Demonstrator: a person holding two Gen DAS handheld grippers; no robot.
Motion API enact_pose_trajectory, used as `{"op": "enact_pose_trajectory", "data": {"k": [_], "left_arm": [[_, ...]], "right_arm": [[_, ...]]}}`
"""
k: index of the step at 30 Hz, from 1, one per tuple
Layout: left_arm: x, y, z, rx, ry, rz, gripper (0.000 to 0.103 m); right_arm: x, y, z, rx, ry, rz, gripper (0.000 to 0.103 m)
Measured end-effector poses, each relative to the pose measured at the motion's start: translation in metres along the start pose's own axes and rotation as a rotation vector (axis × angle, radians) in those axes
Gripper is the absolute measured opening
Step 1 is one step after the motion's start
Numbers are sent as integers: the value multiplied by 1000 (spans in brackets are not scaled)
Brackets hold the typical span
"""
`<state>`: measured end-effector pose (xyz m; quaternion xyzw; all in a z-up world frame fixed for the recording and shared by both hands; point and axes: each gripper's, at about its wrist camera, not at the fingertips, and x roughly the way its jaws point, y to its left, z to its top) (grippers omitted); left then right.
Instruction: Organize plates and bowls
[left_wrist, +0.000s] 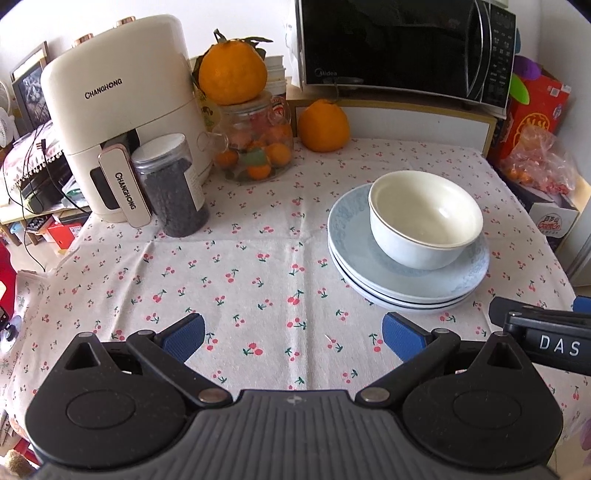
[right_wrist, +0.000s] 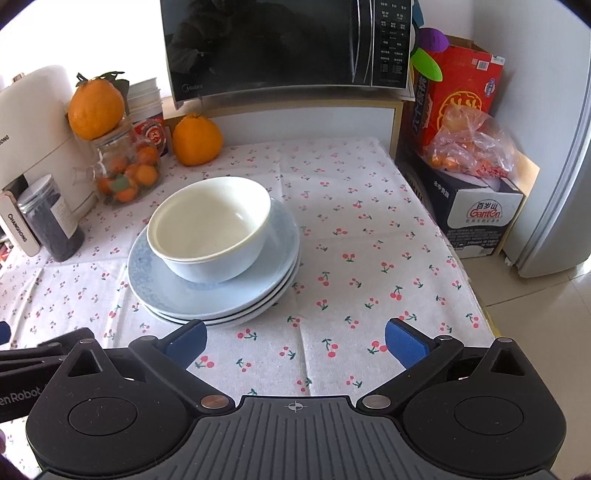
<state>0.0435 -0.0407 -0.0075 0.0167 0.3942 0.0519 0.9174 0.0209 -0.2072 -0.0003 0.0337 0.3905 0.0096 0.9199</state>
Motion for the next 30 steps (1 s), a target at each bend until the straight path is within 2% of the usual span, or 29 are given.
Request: {"op": "enact_pose_trajectory", "data": {"k": [30], "left_arm": [[0,0,0,12,-11,13,103]], "right_arm": [[1,0,0,-11,4,-2,103]]}}
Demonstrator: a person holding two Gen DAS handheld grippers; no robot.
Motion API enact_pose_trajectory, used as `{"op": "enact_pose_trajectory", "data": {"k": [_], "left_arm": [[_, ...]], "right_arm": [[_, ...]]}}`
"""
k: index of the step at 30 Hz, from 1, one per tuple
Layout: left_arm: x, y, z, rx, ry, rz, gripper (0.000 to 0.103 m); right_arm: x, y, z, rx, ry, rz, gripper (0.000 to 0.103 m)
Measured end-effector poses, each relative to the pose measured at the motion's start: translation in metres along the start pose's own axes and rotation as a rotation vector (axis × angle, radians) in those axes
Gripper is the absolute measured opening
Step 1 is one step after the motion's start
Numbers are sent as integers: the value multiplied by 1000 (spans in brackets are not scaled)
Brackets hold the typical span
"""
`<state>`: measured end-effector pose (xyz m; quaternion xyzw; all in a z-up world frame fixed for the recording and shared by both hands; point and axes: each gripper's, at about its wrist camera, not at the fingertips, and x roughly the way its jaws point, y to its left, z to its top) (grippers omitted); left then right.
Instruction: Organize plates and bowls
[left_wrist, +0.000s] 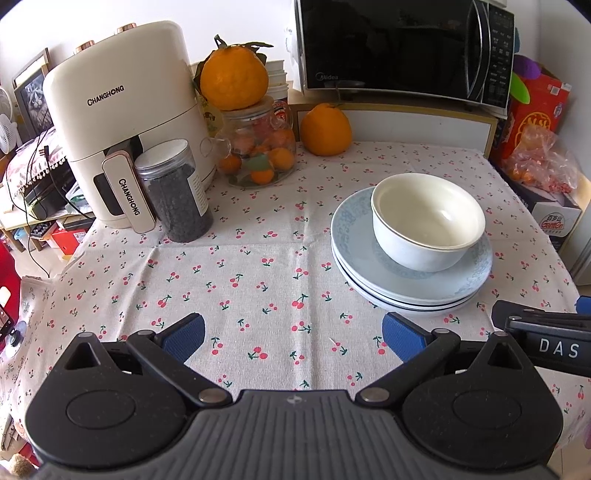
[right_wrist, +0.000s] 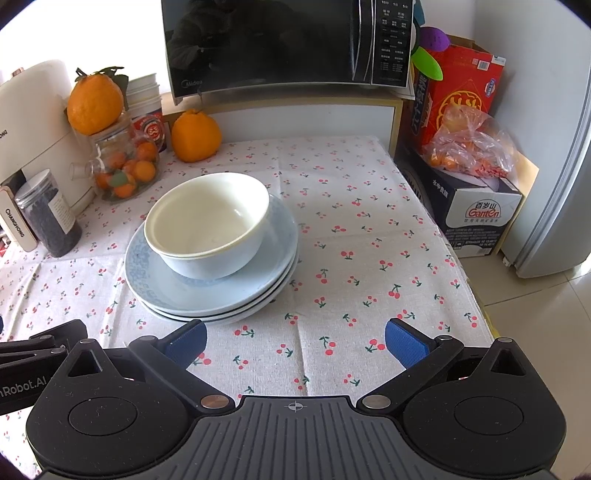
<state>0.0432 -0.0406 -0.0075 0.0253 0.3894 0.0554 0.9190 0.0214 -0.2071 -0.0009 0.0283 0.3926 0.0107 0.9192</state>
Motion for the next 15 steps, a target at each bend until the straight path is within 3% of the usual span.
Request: {"op": "enact_pose_trajectory", "data": {"k": [15], "left_arm": [[-1,-2,0,3,0,1,103]], "right_arm": [[0,-1,0,-2,0,0,103]]}}
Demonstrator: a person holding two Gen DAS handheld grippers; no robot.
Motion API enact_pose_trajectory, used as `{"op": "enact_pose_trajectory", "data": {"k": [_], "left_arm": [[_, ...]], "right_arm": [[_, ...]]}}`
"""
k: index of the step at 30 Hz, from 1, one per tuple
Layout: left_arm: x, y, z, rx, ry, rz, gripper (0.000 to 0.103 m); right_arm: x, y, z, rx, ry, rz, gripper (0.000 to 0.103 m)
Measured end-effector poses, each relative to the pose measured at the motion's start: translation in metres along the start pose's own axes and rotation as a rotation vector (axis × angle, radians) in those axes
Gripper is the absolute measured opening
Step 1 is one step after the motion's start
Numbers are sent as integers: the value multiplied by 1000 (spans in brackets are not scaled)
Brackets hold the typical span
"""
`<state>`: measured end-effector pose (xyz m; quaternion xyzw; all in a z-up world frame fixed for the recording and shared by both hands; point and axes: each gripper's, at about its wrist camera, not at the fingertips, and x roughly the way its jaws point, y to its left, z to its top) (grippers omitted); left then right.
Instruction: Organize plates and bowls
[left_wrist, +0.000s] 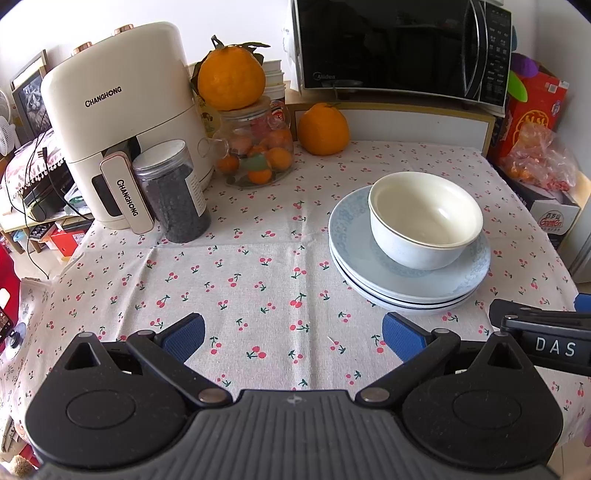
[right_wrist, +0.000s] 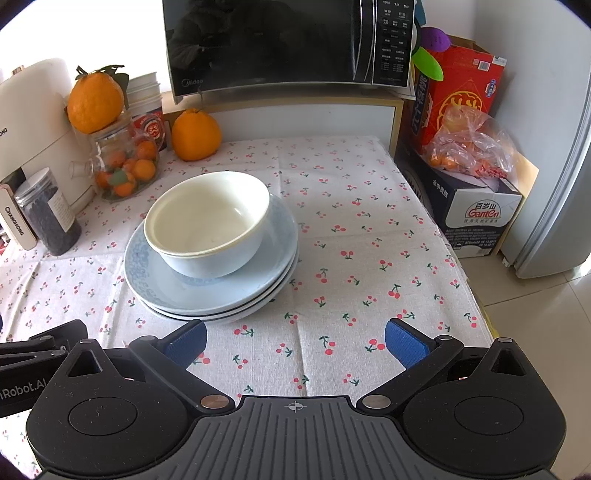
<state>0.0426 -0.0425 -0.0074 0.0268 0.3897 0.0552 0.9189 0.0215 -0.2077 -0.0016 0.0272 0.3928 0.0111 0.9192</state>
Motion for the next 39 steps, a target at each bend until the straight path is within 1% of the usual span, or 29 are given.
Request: {"op": "enact_pose_trajectory", "data": {"k": [39], "left_arm": [[-1,-3,-1,-1,4,0,103]], "right_arm": [[0,1,-1,-1,0,-2,103]]}}
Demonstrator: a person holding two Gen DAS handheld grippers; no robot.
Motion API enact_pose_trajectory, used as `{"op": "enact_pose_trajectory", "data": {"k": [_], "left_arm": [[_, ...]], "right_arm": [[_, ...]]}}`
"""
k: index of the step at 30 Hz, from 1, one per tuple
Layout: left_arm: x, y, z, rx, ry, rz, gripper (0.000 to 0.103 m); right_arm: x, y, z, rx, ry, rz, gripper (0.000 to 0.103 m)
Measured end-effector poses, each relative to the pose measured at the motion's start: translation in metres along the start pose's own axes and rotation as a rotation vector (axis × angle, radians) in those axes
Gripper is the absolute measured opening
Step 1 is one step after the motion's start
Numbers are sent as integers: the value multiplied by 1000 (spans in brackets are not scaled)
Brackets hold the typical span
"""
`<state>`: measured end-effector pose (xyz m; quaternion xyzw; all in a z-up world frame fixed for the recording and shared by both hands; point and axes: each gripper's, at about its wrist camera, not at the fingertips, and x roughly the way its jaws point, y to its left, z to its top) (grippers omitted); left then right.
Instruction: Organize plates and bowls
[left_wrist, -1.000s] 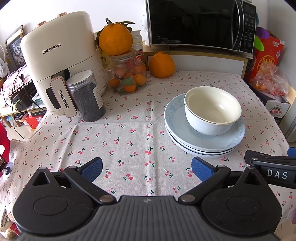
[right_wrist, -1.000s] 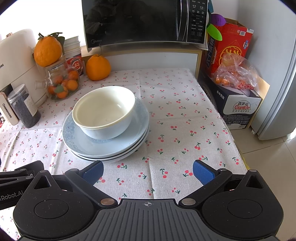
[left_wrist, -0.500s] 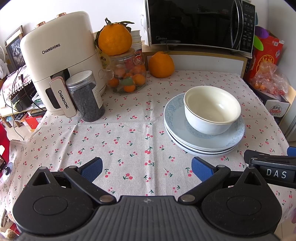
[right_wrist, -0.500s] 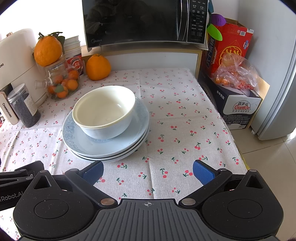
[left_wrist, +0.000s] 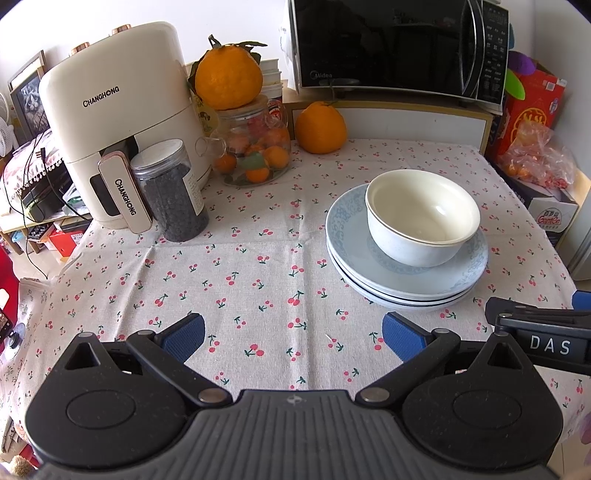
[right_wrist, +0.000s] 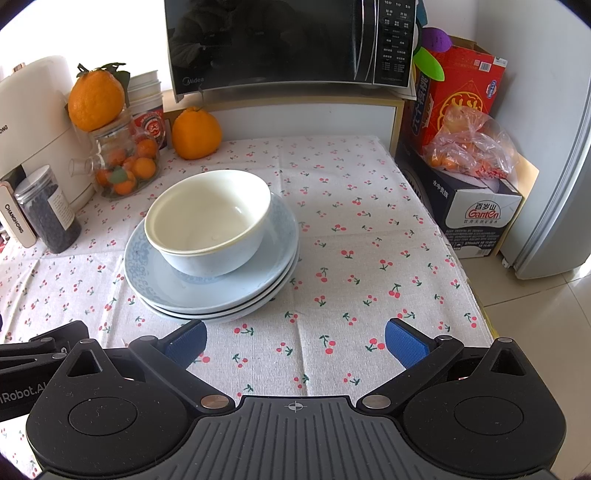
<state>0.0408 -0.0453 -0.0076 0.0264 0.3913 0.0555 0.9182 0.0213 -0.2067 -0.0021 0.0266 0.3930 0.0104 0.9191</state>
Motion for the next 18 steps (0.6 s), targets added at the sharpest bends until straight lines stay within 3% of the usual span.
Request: {"op": "enact_pose_trajectory", "data": {"k": [18], "left_arm": [[1,-2,0,2,3,-6,103]], "right_arm": [[0,0,0,-1,0,-1,103]]}}
